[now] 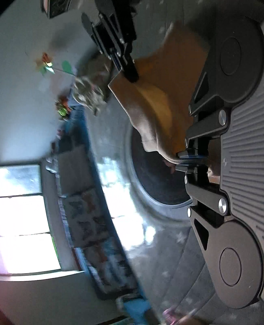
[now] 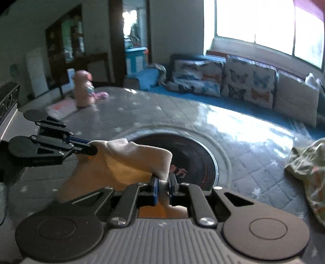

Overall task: Fold clothes
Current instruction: 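Carry the lifted sweatshirt end with both grippers and fold it over the body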

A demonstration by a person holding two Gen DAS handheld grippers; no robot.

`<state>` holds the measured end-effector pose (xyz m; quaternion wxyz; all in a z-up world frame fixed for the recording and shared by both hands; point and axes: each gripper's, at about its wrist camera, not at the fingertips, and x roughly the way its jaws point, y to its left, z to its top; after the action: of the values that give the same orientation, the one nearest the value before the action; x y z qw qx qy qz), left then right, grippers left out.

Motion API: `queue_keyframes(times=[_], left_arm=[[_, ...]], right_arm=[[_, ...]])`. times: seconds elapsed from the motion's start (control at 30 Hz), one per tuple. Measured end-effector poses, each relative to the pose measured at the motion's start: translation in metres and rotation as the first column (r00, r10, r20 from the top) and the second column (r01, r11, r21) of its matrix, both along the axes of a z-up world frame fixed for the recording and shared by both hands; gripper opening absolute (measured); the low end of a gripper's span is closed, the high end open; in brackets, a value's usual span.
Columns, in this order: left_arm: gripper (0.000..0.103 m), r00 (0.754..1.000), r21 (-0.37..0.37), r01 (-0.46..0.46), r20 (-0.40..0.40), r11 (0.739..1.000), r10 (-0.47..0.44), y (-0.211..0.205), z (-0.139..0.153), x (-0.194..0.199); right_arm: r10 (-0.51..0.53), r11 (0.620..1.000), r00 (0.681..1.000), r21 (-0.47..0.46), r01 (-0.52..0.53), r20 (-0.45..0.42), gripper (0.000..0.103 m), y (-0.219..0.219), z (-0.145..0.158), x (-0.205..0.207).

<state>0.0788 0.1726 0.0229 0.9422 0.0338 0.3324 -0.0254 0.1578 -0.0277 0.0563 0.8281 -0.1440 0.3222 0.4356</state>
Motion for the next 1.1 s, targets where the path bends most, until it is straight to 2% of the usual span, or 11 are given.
queue_keyframes(times=[0.13, 0.23, 0.27, 0.3, 0.37, 0.43, 0.5, 0.63, 0.67, 0.93, 1.1], left_arm=[[0.01, 0.997, -0.012, -0.051, -0.06, 0.999, 0.05, 0.009, -0.027, 0.022], [0.023, 0.996, -0.015, -0.068, -0.057, 0.998, 0.067, 0.016, -0.033, 0.021], [0.032, 0.996, -0.013, -0.071, -0.051, 0.997, 0.07, 0.019, -0.033, 0.019], [0.045, 0.996, -0.008, -0.078, -0.047, 0.997, 0.078, 0.02, -0.032, 0.017], [0.057, 0.995, -0.009, -0.096, -0.034, 0.995, 0.096, 0.022, -0.028, 0.016], [0.063, 0.995, -0.014, -0.103, -0.022, 0.995, 0.102, 0.023, -0.028, 0.013], [0.084, 0.994, -0.012, -0.11, -0.015, 0.994, 0.11, 0.021, -0.027, 0.011], [0.099, 0.995, -0.017, -0.103, 0.003, 0.995, 0.103, 0.014, -0.024, 0.004], [0.103, 0.995, -0.019, -0.098, 0.007, 0.995, 0.098, 0.012, -0.023, 0.002], [0.103, 0.993, -0.004, -0.116, -0.009, 0.993, 0.116, 0.007, -0.026, 0.001], [0.103, 0.991, -0.008, -0.134, -0.006, 0.991, 0.134, 0.008, -0.026, 0.001]], right_arm=[[-0.085, 0.996, 0.995, -0.012, 0.084, -0.052, 0.012, 0.016, -0.035, 0.026], [-0.139, 0.99, 0.988, 0.003, 0.139, -0.074, 0.015, 0.011, -0.047, 0.035], [-0.157, 0.987, 0.985, 0.012, 0.159, -0.071, 0.016, 0.006, -0.046, 0.035], [-0.176, 0.984, 0.982, 0.022, 0.178, -0.066, 0.016, 0.001, -0.043, 0.035], [-0.185, 0.982, 0.981, 0.029, 0.187, -0.056, 0.019, -0.007, -0.039, 0.033], [-0.178, 0.983, 0.983, 0.031, 0.18, -0.055, 0.031, -0.014, -0.035, 0.027], [-0.168, 0.985, 0.984, 0.025, 0.17, -0.058, 0.033, -0.018, -0.035, 0.02], [-0.153, 0.987, 0.984, 0.032, 0.157, -0.096, 0.033, -0.023, -0.043, 0.008], [-0.151, 0.987, 0.983, 0.033, 0.155, -0.102, 0.037, -0.024, -0.045, 0.007], [-0.204, 0.975, 0.971, 0.064, 0.213, -0.126, 0.039, -0.034, -0.053, 0.016], [-0.239, 0.969, 0.963, 0.032, 0.244, -0.123, 0.037, -0.043, -0.056, 0.02]])
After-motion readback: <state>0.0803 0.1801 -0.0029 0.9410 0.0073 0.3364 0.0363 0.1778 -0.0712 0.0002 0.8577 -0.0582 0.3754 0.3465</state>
